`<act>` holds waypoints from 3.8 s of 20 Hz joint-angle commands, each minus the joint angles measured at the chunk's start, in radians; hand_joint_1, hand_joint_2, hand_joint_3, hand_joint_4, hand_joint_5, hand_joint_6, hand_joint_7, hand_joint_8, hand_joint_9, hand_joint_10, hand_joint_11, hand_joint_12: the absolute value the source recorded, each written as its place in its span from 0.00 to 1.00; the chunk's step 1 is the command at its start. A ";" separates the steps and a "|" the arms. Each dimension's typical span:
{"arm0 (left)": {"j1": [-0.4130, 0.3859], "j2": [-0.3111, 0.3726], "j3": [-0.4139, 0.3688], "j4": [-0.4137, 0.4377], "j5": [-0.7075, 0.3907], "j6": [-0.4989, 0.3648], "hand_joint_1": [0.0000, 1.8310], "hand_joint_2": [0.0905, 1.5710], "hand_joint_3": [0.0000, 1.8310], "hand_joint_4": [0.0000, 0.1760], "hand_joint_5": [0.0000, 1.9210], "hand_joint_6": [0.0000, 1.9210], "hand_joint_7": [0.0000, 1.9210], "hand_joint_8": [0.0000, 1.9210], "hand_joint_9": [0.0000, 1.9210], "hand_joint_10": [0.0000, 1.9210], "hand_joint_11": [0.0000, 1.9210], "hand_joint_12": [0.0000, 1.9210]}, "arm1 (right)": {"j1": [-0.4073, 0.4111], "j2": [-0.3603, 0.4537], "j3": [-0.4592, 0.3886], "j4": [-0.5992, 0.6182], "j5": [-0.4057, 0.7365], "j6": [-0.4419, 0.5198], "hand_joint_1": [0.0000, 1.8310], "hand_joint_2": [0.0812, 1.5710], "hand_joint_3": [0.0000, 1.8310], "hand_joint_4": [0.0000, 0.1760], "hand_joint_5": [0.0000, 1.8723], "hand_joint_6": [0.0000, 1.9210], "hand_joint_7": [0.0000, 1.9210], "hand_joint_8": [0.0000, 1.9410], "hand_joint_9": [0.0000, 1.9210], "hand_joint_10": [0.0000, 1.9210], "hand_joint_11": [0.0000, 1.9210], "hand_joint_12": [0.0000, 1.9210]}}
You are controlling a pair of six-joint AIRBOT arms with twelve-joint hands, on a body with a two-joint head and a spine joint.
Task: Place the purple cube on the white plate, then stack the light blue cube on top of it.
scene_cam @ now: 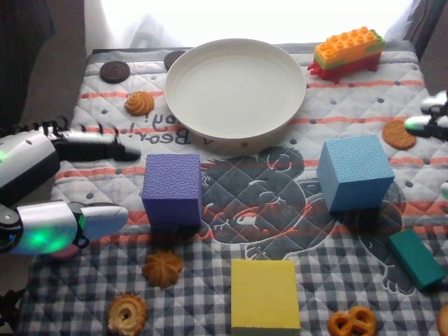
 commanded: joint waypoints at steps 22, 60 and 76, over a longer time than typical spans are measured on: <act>-0.281 -0.225 0.177 -0.012 0.225 0.318 0.55 0.54 0.01 1.00 0.17 0.00 0.22 0.00 0.25 0.03 0.00 0.64 | -0.005 0.003 0.007 0.014 0.137 0.020 0.28 0.86 0.00 0.26 0.25 0.00 0.19 0.00 0.19 0.00 0.12 0.22; -0.656 -0.692 0.833 -0.071 0.583 0.193 0.56 0.77 0.00 0.15 0.40 0.68 0.25 0.70 0.17 0.83 0.03 0.97 | 0.002 -0.052 0.064 -0.015 0.138 0.079 0.35 0.87 0.00 0.18 0.25 0.00 0.18 0.00 0.18 0.00 0.06 0.34; -0.605 -0.713 0.862 -0.086 0.574 0.193 0.54 0.66 0.00 0.42 0.39 0.00 0.32 0.23 0.15 0.62 0.00 0.88 | 0.002 -0.056 0.070 -0.016 0.140 0.092 0.28 0.86 0.00 0.32 0.26 0.00 0.20 0.00 0.19 0.00 0.09 0.27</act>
